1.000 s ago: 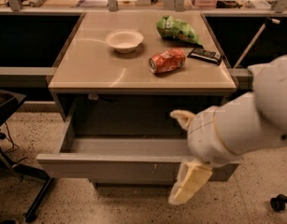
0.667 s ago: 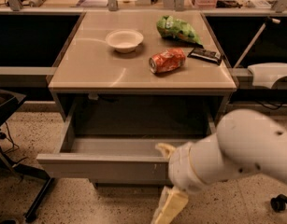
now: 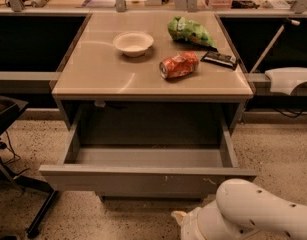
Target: Close top drawer
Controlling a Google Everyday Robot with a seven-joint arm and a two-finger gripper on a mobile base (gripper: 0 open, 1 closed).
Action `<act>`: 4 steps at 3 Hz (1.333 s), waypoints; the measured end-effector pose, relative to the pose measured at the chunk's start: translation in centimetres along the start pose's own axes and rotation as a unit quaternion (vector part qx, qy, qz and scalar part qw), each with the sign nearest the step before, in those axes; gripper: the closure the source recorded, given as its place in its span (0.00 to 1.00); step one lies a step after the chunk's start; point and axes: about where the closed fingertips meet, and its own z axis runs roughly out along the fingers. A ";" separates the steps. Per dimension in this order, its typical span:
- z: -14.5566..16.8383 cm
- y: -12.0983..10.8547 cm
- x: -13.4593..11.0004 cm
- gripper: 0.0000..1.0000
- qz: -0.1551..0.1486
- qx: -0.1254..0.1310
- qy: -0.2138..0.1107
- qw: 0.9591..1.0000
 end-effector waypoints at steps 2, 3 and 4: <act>-0.5 -6.3 2.3 0.00 0.095 0.096 -0.023 0.991; -4.7 -9.4 3.2 0.00 0.123 0.167 -0.039 0.978; -6.8 -11.6 3.6 0.00 0.134 0.197 -0.041 0.970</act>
Offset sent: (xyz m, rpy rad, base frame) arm 0.1045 -0.0668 -0.0180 -0.0556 -0.1348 -0.4542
